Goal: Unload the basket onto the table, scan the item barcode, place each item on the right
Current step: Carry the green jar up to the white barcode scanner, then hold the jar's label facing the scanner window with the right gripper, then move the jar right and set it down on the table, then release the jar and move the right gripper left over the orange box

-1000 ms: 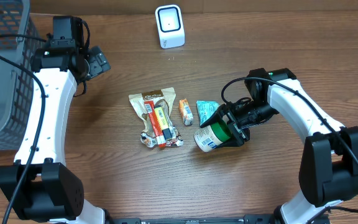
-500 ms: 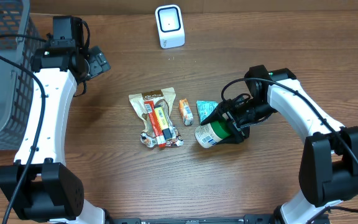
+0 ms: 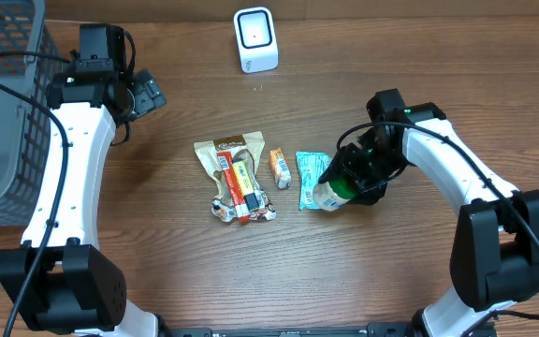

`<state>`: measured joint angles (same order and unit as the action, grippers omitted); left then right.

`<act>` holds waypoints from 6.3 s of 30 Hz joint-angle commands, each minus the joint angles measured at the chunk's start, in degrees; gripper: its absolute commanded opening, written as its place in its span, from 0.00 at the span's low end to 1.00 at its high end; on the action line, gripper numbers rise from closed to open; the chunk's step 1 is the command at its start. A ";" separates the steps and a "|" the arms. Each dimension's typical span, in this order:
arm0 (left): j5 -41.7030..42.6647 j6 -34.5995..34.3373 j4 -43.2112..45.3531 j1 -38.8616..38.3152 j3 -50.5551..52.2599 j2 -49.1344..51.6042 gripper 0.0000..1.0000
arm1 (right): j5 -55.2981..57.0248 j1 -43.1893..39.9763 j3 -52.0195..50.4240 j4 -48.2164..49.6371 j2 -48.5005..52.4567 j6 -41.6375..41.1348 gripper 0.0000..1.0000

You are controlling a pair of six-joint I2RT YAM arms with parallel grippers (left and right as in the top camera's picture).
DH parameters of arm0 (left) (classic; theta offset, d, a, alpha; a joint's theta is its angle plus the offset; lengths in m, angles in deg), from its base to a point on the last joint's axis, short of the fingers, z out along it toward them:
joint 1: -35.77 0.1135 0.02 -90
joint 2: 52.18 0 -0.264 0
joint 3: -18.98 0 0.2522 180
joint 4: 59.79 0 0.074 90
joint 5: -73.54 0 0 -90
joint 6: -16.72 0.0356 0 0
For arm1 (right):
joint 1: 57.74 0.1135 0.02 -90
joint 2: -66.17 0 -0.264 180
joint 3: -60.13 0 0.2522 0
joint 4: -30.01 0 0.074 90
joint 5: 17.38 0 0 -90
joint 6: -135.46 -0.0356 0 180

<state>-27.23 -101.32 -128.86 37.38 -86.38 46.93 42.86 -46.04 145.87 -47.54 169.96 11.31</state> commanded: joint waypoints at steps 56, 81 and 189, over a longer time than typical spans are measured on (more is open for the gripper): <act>-0.13 1.25 0.04 0.24 -0.31 -0.50 1.00 | 28.35 11.87 56.30 39.74 28.61 32.70 0.08; -0.13 1.25 0.04 0.24 -0.31 -0.50 1.00 | 26.10 11.85 56.30 67.08 44.85 19.02 0.04; -0.13 1.25 0.04 0.24 -0.31 -0.50 1.00 | 8.68 11.50 42.53 -23.69 16.98 31.98 0.41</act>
<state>-27.23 -101.32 -128.88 37.38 -86.35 46.93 52.09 -37.51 191.71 -73.44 187.53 44.97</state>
